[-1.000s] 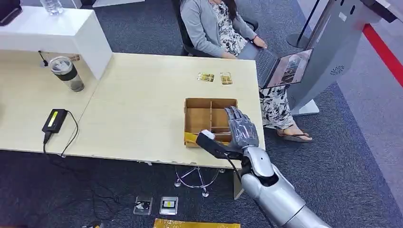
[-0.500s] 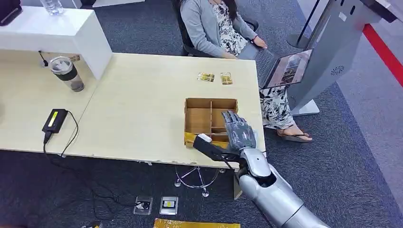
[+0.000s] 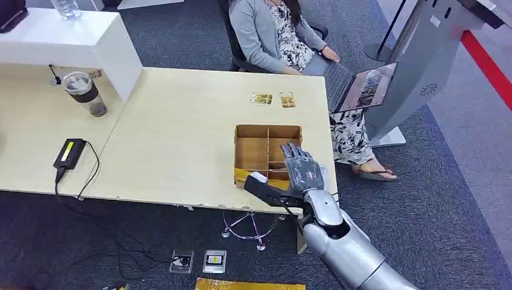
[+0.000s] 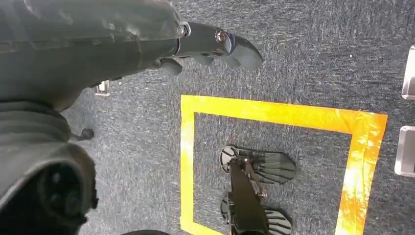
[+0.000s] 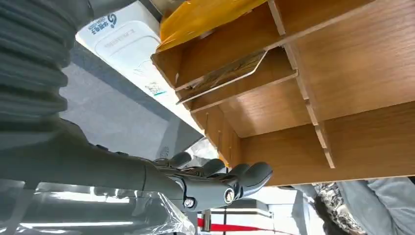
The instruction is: Pass the card to the sensor for recognition and then transmit it.
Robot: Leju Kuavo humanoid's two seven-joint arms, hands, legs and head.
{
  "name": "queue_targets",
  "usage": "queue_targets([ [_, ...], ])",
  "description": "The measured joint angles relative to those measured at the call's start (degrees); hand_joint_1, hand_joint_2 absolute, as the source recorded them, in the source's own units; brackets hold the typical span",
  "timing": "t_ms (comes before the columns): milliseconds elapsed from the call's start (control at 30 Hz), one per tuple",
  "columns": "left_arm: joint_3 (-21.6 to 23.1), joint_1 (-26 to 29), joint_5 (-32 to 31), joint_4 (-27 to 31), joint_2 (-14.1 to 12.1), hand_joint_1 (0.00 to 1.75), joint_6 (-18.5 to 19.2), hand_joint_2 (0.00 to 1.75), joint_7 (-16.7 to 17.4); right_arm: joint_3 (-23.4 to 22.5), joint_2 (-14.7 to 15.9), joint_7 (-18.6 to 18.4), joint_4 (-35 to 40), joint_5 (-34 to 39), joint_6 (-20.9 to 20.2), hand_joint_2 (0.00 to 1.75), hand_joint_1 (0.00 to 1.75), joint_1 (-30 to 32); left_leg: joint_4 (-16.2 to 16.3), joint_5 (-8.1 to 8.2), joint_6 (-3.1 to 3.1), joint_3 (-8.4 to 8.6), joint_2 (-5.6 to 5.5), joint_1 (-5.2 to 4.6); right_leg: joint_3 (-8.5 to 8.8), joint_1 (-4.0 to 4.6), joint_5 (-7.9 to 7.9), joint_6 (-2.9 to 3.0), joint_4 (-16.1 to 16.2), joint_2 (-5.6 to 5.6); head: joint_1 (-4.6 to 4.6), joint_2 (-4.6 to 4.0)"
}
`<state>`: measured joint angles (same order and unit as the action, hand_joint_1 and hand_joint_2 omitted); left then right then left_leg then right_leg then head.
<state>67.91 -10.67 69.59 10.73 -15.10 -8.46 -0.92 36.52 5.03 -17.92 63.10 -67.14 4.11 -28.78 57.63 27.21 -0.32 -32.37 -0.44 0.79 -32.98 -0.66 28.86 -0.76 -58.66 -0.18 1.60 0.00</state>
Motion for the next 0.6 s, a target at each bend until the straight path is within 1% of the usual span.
queue_targets([
  [300,0.0,0.0,-0.07,0.0,-0.02,0.0,0.04,0.0,0.0,-0.02,0.07,-0.24,-0.02,-0.63,-0.85,1.75,0.0,0.01,0.0,0.0,0.0,0.01,0.0,0.0,0.0,0.0,0.0,0.0,0.0,0.0,-0.02,0.0],
  [600,0.0,0.0,-0.11,0.0,-0.02,0.0,0.02,0.0,0.0,-0.02,0.13,-0.44,-0.98,-1.53,-0.46,1.75,0.0,0.01,0.0,0.0,0.0,0.0,0.0,0.0,0.0,0.0,0.0,0.0,0.0,0.0,0.0,0.0],
])
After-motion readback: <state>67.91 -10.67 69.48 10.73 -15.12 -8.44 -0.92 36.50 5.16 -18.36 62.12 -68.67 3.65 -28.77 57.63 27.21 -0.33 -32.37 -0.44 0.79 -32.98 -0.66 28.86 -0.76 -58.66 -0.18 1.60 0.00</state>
